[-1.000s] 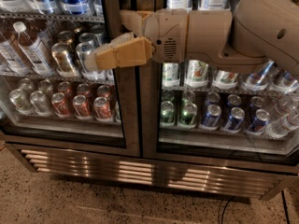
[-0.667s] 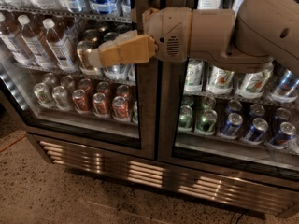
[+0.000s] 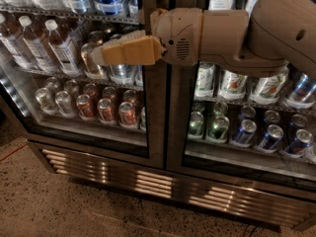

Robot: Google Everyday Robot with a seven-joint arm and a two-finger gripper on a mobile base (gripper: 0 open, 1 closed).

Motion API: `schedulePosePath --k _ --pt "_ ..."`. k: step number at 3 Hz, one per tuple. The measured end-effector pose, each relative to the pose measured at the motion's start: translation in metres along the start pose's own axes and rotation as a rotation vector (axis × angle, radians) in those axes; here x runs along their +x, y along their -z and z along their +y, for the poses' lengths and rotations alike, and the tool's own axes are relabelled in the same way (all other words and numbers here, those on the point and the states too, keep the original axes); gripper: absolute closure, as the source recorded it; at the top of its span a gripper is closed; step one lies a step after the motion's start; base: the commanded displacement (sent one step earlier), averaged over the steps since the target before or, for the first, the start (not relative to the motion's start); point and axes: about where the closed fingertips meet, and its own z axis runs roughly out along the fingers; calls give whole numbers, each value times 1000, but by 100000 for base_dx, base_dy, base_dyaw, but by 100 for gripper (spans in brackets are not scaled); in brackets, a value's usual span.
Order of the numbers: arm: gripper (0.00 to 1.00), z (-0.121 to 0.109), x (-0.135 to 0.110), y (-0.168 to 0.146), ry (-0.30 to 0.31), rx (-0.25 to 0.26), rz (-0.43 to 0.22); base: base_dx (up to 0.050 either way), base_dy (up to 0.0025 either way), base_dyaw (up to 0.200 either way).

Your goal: Open left fridge door

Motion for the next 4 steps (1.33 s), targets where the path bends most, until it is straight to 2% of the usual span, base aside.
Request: schedulePosePath --k 2,3,4 --pt "65 0 0 0 0 0 0 0 0 0" --pt "100 0 0 0 0 0 0 -5000 0 4" --pt "100 0 0 0 0 0 0 -4997 -6 38"
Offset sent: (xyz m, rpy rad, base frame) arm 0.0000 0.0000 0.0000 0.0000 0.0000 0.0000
